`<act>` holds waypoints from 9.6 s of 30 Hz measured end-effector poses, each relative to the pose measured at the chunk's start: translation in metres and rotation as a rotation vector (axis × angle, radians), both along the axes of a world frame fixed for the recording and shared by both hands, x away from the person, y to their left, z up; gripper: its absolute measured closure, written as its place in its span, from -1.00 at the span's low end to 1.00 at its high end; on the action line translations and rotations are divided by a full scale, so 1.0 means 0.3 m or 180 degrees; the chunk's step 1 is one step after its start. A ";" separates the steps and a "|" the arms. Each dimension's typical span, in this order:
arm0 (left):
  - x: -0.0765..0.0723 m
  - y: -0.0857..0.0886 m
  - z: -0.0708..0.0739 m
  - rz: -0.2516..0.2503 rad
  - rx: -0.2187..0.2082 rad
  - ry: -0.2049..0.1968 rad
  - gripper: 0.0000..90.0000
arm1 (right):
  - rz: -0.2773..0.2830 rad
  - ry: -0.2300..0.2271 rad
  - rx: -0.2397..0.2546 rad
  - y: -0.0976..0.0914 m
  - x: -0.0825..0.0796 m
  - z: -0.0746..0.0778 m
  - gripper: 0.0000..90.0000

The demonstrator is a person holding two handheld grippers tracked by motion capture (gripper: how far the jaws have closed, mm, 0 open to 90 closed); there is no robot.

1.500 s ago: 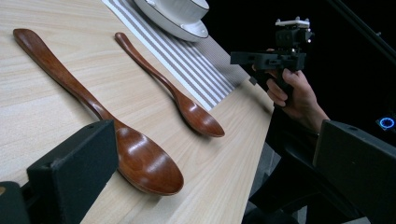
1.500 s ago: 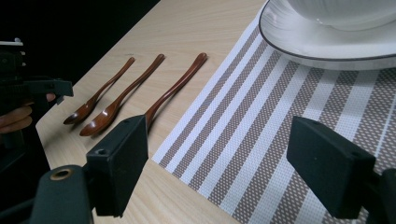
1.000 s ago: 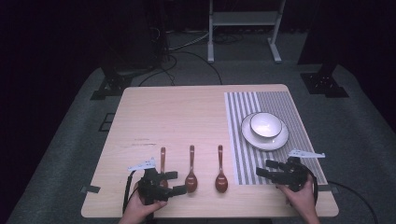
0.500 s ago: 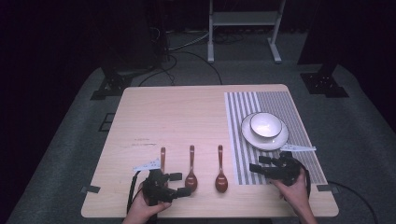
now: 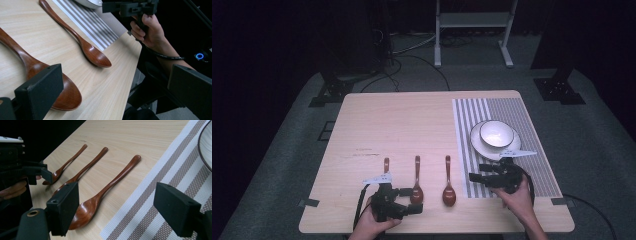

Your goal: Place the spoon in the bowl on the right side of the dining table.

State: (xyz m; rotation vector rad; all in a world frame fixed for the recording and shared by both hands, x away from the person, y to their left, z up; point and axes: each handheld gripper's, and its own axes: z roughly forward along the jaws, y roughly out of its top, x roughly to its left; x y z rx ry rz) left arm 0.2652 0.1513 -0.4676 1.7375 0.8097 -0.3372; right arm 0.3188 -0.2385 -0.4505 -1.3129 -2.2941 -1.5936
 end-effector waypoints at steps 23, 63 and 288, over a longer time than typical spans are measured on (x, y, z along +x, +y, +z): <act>0.000 -0.058 -0.053 -0.0223 0.0213 0.0191 -1.00 | 0.0224 0.0020 -0.0159 0.113 0.048 0.031 -0.55; 0.017 -0.052 -0.067 -0.0272 0.0246 0.0289 -1.00 | 0.0639 0.0278 -0.0514 0.416 0.199 0.064 -0.55; 0.035 -0.003 -0.031 0.0041 0.0154 0.0123 -1.00 | -0.1751 0.0549 0.0843 -0.307 0.469 0.319 0.85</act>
